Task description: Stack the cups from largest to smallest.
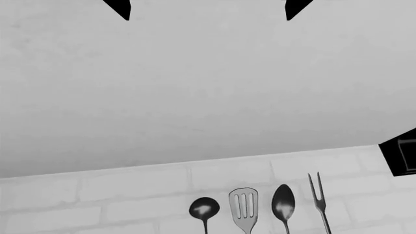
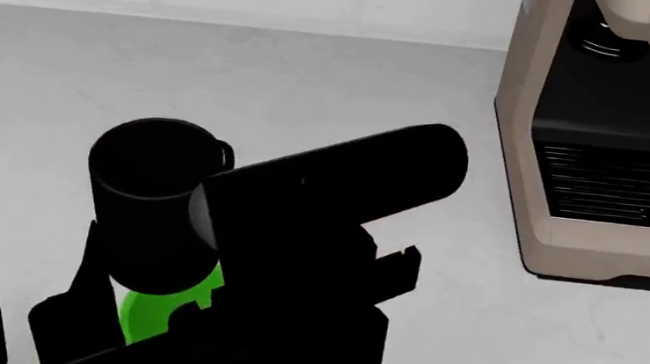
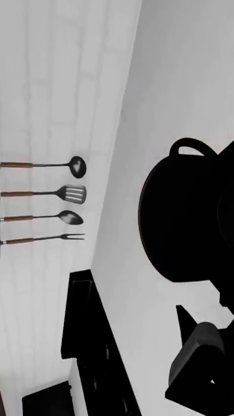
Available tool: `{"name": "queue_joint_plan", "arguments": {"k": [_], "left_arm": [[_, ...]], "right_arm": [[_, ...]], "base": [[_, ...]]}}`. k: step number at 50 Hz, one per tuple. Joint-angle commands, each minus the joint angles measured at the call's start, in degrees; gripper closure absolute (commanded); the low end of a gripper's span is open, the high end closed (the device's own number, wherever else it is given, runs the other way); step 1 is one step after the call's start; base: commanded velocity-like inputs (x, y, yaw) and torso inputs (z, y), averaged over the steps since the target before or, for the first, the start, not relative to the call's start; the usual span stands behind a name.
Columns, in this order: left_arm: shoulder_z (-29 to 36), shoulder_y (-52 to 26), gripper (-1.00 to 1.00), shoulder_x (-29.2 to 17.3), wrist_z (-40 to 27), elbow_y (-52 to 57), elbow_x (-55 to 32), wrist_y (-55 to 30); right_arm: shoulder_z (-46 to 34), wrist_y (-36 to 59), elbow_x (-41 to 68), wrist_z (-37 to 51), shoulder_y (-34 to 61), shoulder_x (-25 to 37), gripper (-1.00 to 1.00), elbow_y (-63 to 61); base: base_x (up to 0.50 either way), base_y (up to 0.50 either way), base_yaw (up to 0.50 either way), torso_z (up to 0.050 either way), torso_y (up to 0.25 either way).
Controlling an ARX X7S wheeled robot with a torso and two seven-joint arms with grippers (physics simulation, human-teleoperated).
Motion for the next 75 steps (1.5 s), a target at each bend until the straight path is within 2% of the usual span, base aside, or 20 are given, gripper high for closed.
{"name": "queue_joint_plan", "arguments": {"k": [1,13,30,47,48,69,75], "left_arm": [[-1.25,-0.01,-1.00,1.24,1.21,-0.38,1.32,0.44],[-0.14,-0.12,-1.00,1.28,0.86,-1.07,1.68,1.13],[-1.60,0.73,-1.00,0.51,1.16,-0.35,0.63,1.04],[-0.43,0.41,-1.00,0.54,0.51,-0.76,0.87,1.40],[-0.55,0.57,-1.00,0.47,0.57,-0.68,0.80,1.47],[0.14,0.32,-1.00,0.33,0.14,-1.07,0.59,1.63],[-0.75,0.77,-1.00,0.00,0.33,-0.85,0.11,1.63]], "right_arm": [[-1.24,-2.21,1.39,0.75,-0.83,-1.52,1.00,-2.22],[-0.25,2.45,-6.46,-3.53,-2.35,0.28,1.00,-2.32],[-0.74,1.84,-9.06,-6.03,-6.20,0.06,1.00,-3.81],[-1.64,1.66,-11.27,-7.17,-7.08,0.68,1.00,-4.69],[-1.76,1.53,-11.15,-7.04,-7.01,0.71,-1.00,-4.71],[-2.98,-0.73,-10.41,-5.83,-5.63,1.44,-1.00,-5.51],[-4.29,-2.04,-8.30,-3.14,-3.11,1.69,-1.00,-6.08]], "base": [[0.00,0.00,0.00,0.000,0.000],[0.00,0.00,0.00,0.000,0.000],[0.00,0.00,0.00,0.000,0.000],[0.00,0.00,0.00,0.000,0.000],[0.00,0.00,0.00,0.000,0.000],[0.00,0.00,0.00,0.000,0.000],[0.00,0.00,0.00,0.000,0.000]]}}
